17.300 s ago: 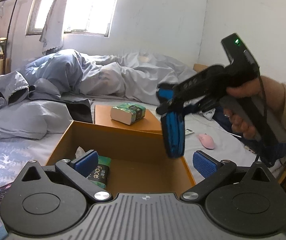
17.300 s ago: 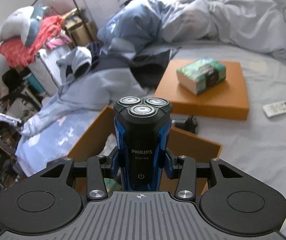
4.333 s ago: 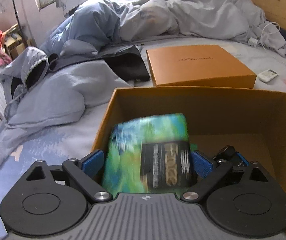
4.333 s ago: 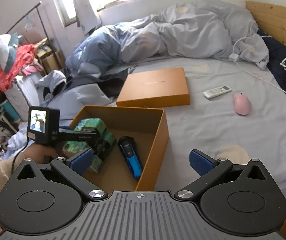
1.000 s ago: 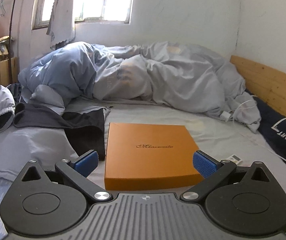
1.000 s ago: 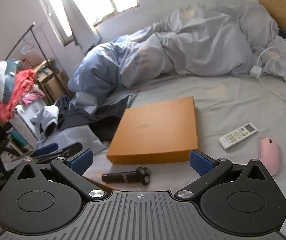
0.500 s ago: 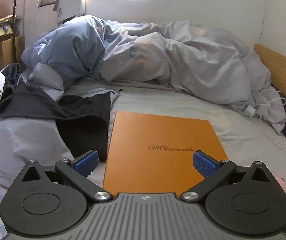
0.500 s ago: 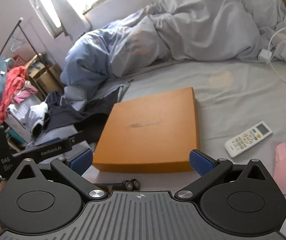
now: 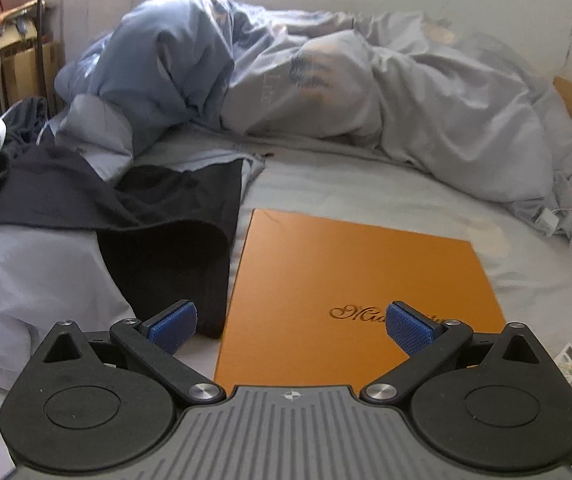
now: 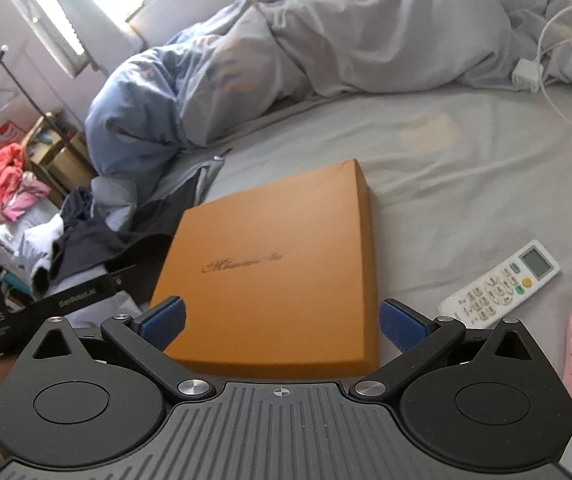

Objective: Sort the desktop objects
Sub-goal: 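Grasp opposite edges of the orange lid with the left gripper while the right gripper grasps too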

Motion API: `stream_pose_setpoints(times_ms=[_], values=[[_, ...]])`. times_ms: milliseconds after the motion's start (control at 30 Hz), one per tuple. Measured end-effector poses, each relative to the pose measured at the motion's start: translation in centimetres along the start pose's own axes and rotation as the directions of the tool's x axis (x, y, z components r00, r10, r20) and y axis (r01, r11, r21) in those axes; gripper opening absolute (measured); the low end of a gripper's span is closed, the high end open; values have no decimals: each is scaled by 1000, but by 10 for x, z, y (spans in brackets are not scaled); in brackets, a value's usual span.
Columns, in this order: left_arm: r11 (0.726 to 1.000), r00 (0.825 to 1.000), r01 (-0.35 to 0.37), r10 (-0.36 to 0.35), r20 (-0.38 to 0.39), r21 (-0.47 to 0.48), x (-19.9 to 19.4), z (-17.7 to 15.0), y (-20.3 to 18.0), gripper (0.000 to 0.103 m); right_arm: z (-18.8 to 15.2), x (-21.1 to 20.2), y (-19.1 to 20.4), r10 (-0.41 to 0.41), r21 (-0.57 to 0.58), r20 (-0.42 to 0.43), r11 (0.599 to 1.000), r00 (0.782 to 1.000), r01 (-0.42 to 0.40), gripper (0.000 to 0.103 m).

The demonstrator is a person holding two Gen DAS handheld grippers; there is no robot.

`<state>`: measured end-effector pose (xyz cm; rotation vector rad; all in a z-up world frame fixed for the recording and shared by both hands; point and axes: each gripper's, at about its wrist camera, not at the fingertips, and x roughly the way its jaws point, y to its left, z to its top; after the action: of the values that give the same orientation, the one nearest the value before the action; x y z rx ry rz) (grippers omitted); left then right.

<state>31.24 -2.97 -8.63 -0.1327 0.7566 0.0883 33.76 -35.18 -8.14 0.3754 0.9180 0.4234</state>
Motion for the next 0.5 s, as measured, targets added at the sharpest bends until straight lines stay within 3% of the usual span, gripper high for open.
stream_pose_setpoints(times_ms=[500], values=[[1000, 984, -2, 2, -176, 5, 74, 12, 0, 103, 8, 71, -29, 7, 47, -96, 999, 995, -2, 102]])
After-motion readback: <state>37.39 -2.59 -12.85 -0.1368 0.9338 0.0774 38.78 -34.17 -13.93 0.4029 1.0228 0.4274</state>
